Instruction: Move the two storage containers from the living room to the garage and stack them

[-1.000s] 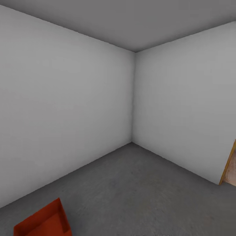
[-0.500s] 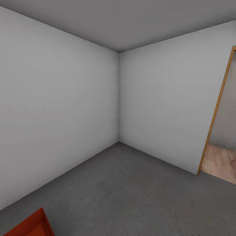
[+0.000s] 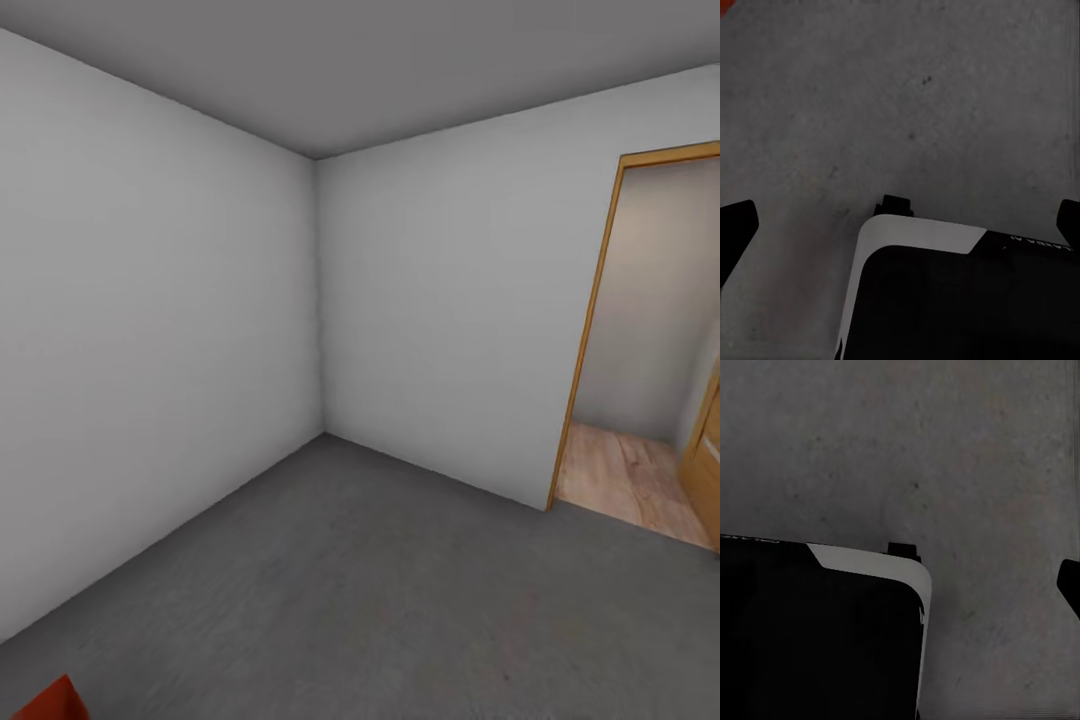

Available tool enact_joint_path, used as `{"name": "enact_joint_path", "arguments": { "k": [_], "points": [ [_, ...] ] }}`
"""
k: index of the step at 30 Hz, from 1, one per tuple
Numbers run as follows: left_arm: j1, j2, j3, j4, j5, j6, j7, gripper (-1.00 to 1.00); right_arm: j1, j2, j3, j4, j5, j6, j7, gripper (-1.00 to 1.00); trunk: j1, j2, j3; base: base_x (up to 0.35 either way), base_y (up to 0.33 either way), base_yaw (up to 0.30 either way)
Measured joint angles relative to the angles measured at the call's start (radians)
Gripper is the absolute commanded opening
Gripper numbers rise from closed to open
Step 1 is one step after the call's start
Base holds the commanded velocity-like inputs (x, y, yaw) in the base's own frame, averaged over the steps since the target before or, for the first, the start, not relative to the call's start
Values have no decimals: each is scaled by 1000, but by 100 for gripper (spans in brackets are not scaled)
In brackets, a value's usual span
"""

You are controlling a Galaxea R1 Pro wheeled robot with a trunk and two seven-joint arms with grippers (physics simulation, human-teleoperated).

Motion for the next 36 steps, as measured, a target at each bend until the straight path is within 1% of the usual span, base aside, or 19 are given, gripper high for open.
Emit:
{"name": "enact_joint_path", "arguments": {
  "k": [36],
  "points": [
    [0, 0, 0, -1, 2, 0, 2, 100, 0, 0, 0, 0, 0, -1, 0, 100, 0, 0, 0, 0, 0, -292]
  ]
}}
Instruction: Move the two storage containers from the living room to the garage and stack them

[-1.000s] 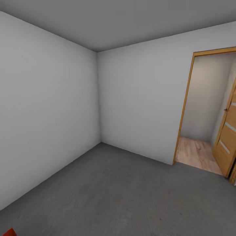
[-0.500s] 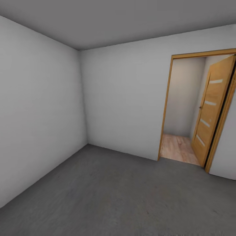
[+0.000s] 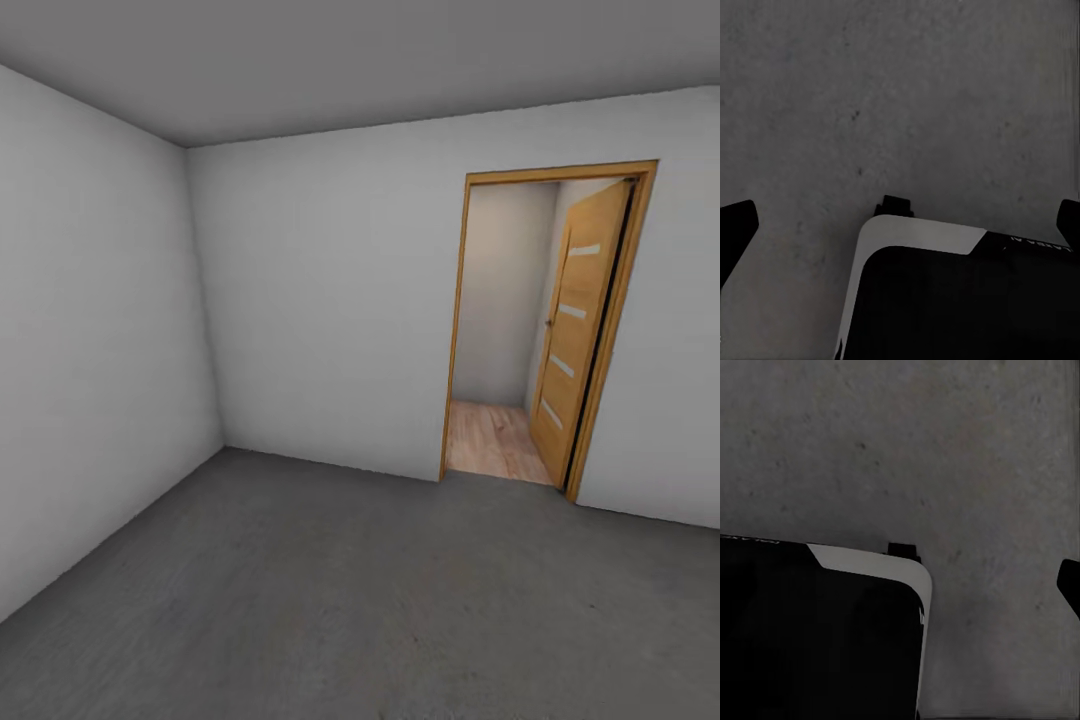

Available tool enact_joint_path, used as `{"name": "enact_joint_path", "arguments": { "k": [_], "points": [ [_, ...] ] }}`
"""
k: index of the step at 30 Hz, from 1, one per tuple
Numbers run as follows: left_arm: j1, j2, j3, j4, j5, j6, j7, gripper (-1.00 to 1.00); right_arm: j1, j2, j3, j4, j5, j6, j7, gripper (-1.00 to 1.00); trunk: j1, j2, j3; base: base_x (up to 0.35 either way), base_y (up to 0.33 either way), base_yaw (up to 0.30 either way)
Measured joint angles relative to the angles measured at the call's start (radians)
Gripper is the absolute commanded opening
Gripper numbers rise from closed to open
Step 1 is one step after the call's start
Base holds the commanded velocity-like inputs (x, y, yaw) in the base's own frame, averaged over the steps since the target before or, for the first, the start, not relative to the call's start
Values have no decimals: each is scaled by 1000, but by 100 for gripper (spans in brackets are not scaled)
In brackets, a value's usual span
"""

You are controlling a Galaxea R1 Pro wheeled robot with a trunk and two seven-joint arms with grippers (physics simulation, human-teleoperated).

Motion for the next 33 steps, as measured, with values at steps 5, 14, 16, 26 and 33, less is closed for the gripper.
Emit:
{"name": "enact_joint_path", "arguments": {
  "k": [5, 14, 16, 26, 33],
  "points": [
    [0, 0, 0, 0, 0, 0, 0, 100, 0, 0, 0, 0, 0, 0, 0, 100, 0, 0, 0, 0, 0, -292],
    [0, 4, 0, 0, 2, -1, 1, 100, 0, 0, 0, 0, 0, 1, 1, 100, 0, 0, 0, 0, 0, -292],
    [0, 4, 0, -1, 2, -1, 1, 100, 0, 0, 0, 0, 0, 1, 1, 100, 0, 0, 0, 0, 0, -292],
    [0, 5, 0, -1, 2, -1, 2, 100, 0, 0, 0, 0, 0, 1, 2, 100, 0, 0, 0, 0, 0, -292],
    [0, 4, 0, -2, 2, -1, 2, 100, 0, 0, 0, 0, 0, 1, 2, 100, 0, 0, 0, 0, 0, -292]
  ]
}}
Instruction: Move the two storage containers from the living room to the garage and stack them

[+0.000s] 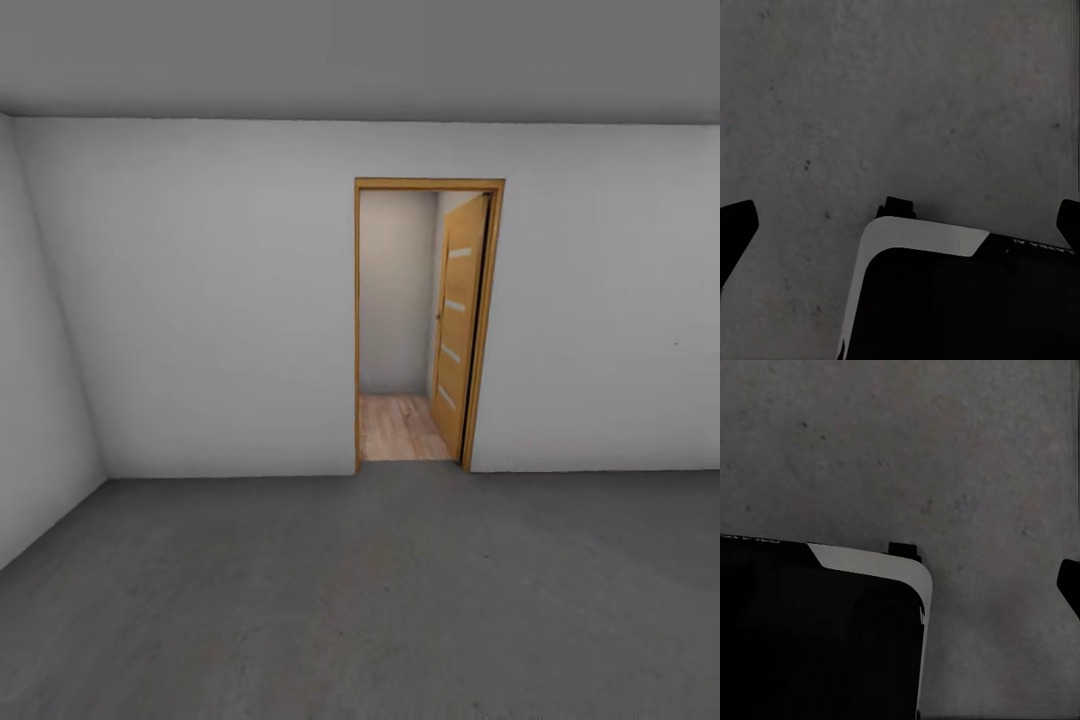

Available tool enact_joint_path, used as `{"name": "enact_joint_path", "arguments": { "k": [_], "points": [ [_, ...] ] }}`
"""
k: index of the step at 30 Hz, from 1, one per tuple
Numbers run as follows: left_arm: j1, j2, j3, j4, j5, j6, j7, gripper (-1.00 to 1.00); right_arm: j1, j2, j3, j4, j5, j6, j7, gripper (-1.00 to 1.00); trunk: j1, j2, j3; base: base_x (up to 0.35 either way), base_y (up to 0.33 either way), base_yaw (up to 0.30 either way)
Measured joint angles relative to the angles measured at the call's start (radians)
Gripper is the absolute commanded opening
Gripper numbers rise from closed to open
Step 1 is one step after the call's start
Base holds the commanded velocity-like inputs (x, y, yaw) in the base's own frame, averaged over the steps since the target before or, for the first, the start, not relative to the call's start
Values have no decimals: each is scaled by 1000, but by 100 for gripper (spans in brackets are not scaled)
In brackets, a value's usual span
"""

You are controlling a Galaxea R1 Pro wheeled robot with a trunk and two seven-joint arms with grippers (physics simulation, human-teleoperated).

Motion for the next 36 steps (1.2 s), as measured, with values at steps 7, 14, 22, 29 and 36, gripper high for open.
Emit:
{"name": "enact_joint_path", "arguments": {
  "k": [7, 14, 22, 29, 36],
  "points": [
    [0, -1, 0, 0, 0, 0, -1, 100, 0, 0, 0, 0, 0, 0, 0, 100, 0, 0, 0, 0, 0, -292],
    [0, -1, 0, 0, 0, 0, -2, 100, 0, 0, 0, 0, 0, 0, 0, 100, 0, 0, 0, 0, 0, -292],
    [0, 0, 0, 0, 0, 0, -2, 100, 0, 0, 0, 0, 0, 1, 2, 100, 0, 0, 0, 0, 0, -292],
    [0, -1, 0, 0, 0, 0, -2, 100, 0, 0, 0, 0, 0, 1, 3, 100, 0, 0, 0, 0, 0, -292],
    [0, -2, 0, 0, 0, 0, -2, 100, 0, -1, 0, 0, 0, 1, 3, 100, 0, 0, 0, 0, 0, -292]
  ]
}}
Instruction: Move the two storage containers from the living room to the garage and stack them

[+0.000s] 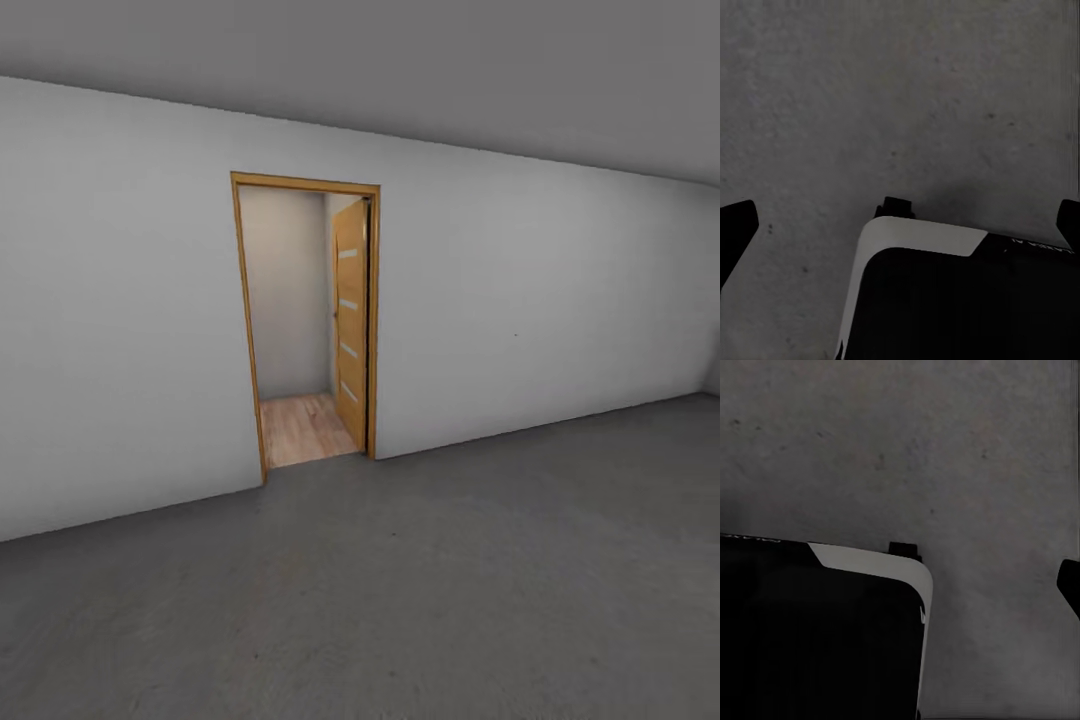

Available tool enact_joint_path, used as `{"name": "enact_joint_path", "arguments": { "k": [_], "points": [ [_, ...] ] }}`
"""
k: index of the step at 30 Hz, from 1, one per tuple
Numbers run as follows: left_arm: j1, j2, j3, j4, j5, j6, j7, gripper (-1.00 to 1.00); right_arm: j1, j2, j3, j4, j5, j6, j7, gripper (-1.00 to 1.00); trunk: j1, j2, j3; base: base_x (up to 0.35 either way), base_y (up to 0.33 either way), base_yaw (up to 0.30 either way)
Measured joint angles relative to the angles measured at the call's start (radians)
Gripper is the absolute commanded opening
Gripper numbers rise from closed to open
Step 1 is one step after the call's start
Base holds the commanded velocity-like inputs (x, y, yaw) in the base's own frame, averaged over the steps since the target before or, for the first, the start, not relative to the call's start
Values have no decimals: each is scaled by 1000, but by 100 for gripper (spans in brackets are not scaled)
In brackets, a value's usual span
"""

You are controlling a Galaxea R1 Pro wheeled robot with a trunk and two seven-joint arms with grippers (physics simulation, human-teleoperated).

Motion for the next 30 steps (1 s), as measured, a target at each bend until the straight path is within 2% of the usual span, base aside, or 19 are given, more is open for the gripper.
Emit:
{"name": "enact_joint_path", "arguments": {
  "k": [12, 30],
  "points": [
    [0, -1, 0, 0, 0, 0, 0, 100, 0, 1, 0, 0, 0, 0, -1, 100, 0, 0, 0, 35, 0, -265],
    [0, 1, 0, 0, 2, 2, 0, 100, 0, 0, 2, 0, 1, 4, -7, 100, -1, 0, 0, 301, 0, -20]
  ]
}}
